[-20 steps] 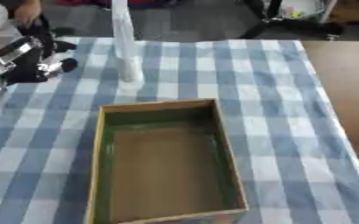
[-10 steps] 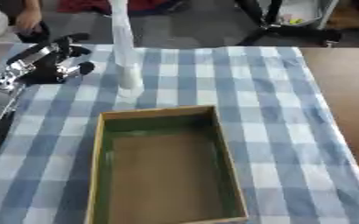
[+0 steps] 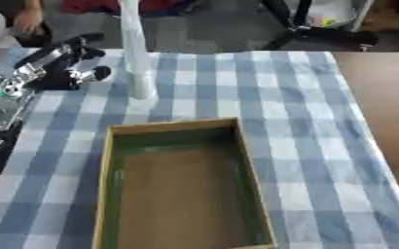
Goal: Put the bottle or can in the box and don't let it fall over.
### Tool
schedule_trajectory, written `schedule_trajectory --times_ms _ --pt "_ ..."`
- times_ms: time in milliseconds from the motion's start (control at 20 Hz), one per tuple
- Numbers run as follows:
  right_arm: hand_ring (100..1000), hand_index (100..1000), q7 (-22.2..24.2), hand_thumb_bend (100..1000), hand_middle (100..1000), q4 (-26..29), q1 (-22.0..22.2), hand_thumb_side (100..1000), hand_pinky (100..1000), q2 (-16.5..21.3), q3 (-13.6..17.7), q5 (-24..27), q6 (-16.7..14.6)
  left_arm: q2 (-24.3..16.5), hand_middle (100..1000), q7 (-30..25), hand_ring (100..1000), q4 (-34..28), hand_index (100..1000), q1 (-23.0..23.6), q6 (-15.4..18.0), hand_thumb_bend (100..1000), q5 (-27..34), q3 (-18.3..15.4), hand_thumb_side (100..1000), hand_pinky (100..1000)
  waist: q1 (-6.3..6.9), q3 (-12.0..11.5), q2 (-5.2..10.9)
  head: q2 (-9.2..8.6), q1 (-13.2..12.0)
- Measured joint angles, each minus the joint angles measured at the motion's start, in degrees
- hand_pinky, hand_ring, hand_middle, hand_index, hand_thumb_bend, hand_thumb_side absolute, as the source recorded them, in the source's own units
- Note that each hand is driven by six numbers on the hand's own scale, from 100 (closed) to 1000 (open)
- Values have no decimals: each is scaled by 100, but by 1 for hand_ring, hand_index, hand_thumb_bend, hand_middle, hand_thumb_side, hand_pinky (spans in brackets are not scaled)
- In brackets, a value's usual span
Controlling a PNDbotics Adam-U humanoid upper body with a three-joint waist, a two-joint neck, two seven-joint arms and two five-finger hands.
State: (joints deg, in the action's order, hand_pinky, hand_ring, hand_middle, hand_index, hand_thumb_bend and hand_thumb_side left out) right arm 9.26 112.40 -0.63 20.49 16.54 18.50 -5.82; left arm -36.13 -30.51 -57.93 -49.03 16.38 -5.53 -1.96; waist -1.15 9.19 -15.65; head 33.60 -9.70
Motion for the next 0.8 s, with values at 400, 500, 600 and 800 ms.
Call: schedule_trajectory --times_ms 400,500,600,800 --pt "985 1000 38 100 1000 -26 -94 639 850 -17 -18 -16 35 159 995 377 921 122 1000 -235 -192 462 -264 -1 506 1000 29 65 -112 -106 -99" --pt "985 1000 51 100 1000 -28 -114 642 850 -34 -33 -26 48 195 993 554 921 141 1000 -287 -278 461 -342 -2 502 1000 50 75 -142 -146 -124" --pt "985 1000 60 100 1000 -28 -144 642 850 -60 -35 -47 57 201 991 723 920 146 1000 -344 -343 457 -404 -2 505 1000 64 102 -174 -161 -152" --pt "986 1000 80 100 1000 -29 -194 647 850 -65 -37 -65 77 250 986 888 919 186 1000 -458 -398 454 -452 0 514 1000 89 158 -247 -204 -227"
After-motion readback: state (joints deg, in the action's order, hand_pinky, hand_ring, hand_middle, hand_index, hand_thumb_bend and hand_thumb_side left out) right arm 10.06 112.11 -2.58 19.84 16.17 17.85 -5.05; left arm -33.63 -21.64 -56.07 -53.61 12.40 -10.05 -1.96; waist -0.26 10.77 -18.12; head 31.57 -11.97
